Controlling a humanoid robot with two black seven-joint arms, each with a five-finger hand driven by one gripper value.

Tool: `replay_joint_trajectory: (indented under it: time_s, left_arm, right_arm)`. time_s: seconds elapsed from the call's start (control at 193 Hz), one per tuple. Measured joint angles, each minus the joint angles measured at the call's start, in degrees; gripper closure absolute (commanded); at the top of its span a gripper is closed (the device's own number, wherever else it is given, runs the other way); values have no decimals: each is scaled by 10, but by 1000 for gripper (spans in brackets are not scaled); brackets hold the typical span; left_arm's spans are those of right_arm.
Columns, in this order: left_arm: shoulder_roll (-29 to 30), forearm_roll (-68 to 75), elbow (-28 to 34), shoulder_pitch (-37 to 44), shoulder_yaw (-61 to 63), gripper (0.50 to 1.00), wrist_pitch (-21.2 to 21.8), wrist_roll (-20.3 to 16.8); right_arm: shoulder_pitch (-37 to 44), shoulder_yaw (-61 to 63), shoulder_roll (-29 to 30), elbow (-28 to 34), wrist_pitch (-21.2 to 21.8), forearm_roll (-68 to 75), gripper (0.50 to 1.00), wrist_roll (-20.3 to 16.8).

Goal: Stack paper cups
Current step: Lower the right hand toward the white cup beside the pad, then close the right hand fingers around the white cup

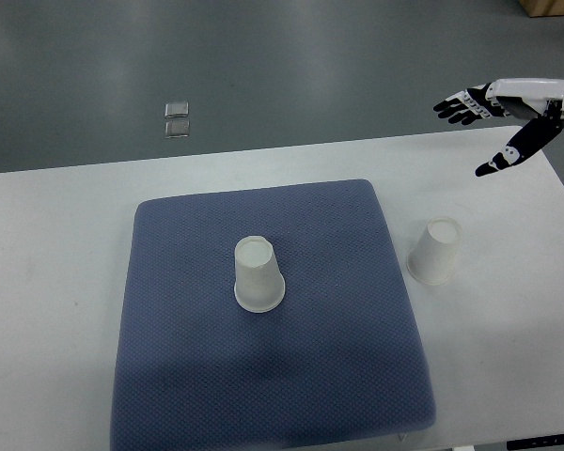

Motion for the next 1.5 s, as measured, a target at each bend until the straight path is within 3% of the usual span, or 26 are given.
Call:
replay_joint_trajectory:
  time_s: [0.145, 0.492, 0.637, 0.834, 1.005, 1.503]
  left_arm:
    - [0, 0, 0, 0, 0, 500, 0, 0]
    - [0, 0, 0, 0, 0, 500, 0, 0]
    - [0, 0, 0, 0, 0, 500, 0, 0]
    - [0, 0, 0, 0, 0, 500, 0, 0]
    - [0, 0, 0, 0, 0, 500, 0, 0]
    - [0, 0, 0, 0, 0, 500, 0, 0]
  right_arm:
    - [7, -18, -16, 14, -8, -59, 591, -6]
    - [19, -19, -18, 19, -4, -30, 576, -1]
    - [-4, -39, -17, 37, -73, -59, 579, 3]
    - [-14, -112, 10, 58, -194, -124, 581, 50]
    - [-11, -163, 31, 60, -274, -177, 581, 65]
    - [0, -209, 47, 78, -295, -271, 581, 77]
